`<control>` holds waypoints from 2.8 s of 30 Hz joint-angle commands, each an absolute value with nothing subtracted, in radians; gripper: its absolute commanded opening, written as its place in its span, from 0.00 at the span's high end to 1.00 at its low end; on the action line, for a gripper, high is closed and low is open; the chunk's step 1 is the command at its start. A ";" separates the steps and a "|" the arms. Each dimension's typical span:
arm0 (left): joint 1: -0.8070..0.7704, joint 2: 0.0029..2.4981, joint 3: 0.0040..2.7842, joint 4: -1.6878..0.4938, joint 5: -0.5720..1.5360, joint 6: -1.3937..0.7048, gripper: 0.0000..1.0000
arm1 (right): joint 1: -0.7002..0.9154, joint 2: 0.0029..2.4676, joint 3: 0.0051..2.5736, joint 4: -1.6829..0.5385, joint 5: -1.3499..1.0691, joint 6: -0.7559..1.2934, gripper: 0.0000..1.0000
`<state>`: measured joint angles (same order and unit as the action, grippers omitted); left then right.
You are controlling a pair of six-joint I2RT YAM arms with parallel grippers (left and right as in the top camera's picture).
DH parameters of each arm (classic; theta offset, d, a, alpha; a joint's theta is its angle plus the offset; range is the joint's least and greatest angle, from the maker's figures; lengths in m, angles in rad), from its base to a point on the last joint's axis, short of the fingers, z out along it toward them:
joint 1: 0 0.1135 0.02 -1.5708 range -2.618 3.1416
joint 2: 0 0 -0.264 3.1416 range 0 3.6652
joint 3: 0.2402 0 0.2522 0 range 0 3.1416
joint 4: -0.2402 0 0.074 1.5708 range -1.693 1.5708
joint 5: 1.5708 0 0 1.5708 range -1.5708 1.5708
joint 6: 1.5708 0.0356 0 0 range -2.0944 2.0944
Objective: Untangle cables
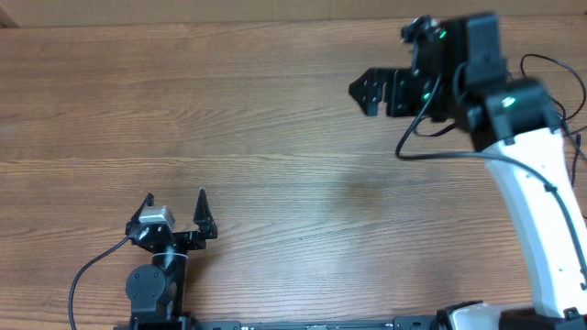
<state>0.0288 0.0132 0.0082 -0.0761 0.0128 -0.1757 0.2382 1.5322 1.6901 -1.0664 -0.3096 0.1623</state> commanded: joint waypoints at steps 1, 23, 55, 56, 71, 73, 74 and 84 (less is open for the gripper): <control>0.038 0.004 0.006 -0.078 0.000 -0.153 0.00 | 0.254 1.443 1.459 -0.916 -0.293 0.226 0.00; 0.038 0.004 0.006 -0.078 0.000 -0.153 0.00 | 0.246 0.919 0.315 0.254 -0.264 0.235 0.00; 0.038 0.004 0.006 -0.078 0.000 -0.153 0.00 | 0.020 0.179 0.008 -0.055 -0.225 0.160 0.00; 0.038 0.004 0.006 -0.078 0.000 -0.153 0.00 | 0.014 0.164 0.008 -0.066 -0.225 0.149 0.00; 0.038 0.004 0.006 -0.078 0.000 -0.153 0.00 | -0.023 0.002 0.008 -0.066 -0.228 -0.139 0.00; 0.038 0.004 0.006 -0.078 0.000 -0.153 0.00 | -0.023 0.002 0.008 -0.066 -0.228 -0.157 0.00; 0.038 0.004 0.006 -0.078 0.000 -0.153 0.00 | -0.023 0.002 0.008 -0.066 -0.227 -0.159 0.00; 0.038 0.004 0.006 -0.078 0.000 -0.153 0.00 | -0.023 0.002 0.008 -0.065 -0.222 -0.158 0.00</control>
